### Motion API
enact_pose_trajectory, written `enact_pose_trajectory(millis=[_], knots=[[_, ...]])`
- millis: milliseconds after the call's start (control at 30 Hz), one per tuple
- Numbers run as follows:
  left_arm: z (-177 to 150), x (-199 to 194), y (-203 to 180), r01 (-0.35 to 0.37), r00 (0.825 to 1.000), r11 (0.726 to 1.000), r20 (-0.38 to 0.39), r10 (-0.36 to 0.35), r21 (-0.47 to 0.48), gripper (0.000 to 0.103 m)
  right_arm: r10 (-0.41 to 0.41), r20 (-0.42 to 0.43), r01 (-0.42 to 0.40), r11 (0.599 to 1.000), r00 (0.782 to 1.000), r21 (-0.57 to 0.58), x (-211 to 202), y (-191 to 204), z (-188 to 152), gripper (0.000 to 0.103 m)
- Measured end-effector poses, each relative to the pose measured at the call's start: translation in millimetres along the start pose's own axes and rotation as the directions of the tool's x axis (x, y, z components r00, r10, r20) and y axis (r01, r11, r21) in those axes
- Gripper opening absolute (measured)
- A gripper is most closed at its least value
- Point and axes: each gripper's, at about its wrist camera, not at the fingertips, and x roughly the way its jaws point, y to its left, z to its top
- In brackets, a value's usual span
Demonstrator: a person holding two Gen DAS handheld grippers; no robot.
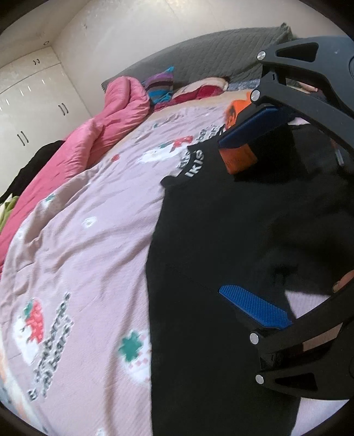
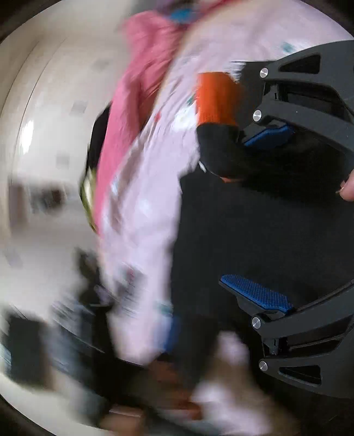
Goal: Fold small clothes
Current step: 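Carry the orange cuff with the right tool across the sweatshirt body, then lay the cuff on the body and open the right tool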
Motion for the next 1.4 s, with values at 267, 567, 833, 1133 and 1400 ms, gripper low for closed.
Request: enact_pose_trajectory(millis=[267, 567, 833, 1133, 1400], knots=[[-2, 6, 3, -0.017, 0.999, 1.000, -0.045, 0.017, 0.014, 0.094, -0.044, -0.105, 0.022, 0.979, 0.994, -0.203, 2, 32, -23, 0.084], [-38, 30, -15, 0.034, 0.979, 0.993, -0.204, -0.011, 0.109, 0.092, 0.155, -0.057, -0.133, 0.949, 0.986, 0.285, -43, -71, -49, 0.095], [-69, 59, -18, -0.021, 0.968, 0.987, -0.245, 0.060, 0.160, 0.069, 0.063, 0.011, -0.054, 0.748, 0.998, 0.662, -70, -167, -86, 0.095], [-69, 67, -31, -0.057, 0.983, 0.971, -0.158, 0.096, 0.230, 0.008, -0.085, -0.018, 0.067, 0.625, 0.996, 0.778, -94, -221, -124, 0.095], [-64, 35, -78, -0.069, 0.996, 0.912, -0.018, 0.083, 0.404, 0.008, -0.165, -0.082, 0.168, 0.623, 0.983, 0.764, -85, -228, -131, 0.095]])
